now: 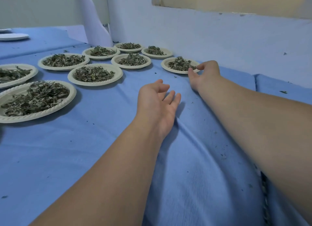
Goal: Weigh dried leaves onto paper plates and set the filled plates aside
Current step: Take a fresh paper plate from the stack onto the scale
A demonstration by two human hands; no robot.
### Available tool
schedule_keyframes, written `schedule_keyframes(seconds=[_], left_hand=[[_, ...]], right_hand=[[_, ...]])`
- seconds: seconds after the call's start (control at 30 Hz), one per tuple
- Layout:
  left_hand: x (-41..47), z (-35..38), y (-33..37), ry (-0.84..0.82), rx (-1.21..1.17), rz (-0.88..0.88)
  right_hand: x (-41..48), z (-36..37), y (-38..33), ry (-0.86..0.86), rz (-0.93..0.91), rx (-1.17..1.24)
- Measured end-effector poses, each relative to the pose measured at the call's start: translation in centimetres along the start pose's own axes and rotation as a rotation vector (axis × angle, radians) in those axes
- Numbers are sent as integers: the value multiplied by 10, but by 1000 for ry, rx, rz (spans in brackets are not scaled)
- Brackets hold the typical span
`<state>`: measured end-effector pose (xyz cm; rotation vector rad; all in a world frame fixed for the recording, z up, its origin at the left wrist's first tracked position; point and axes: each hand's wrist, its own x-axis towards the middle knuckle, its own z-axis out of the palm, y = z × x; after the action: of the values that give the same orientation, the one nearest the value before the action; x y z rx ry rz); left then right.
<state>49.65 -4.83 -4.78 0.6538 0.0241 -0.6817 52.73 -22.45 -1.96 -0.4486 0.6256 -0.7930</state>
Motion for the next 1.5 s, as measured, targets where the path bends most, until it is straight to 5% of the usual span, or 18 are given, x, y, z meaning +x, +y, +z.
schedule_keyframes(seconds=[0.07,0.2,0.27,0.33,0.4,0.6,1.07,1.5], left_hand=[[0,1,0,4,-14,-9],[0,-1,2,2,-96,-26],[0,-2,3,-6,-139,-29],[1,-4,4,0,-185,-31],[2,-5,5,-2,-224,-44],[3,-5,4,-33,-257,-82],[2,-4,5,-93,-333,-125],[0,-5,6,-118,-469,-136]], right_hand=[[8,0,2,-8,-30,-77],[14,0,11,13,-300,-648],[13,-2,17,-12,-633,-1103],[12,-8,28,-264,-896,-1625],[14,-12,37,-401,-901,-1892],[28,9,48,-288,-736,-2264],[79,24,48,-33,-592,-2334],[111,20,17,-303,-507,-2272]])
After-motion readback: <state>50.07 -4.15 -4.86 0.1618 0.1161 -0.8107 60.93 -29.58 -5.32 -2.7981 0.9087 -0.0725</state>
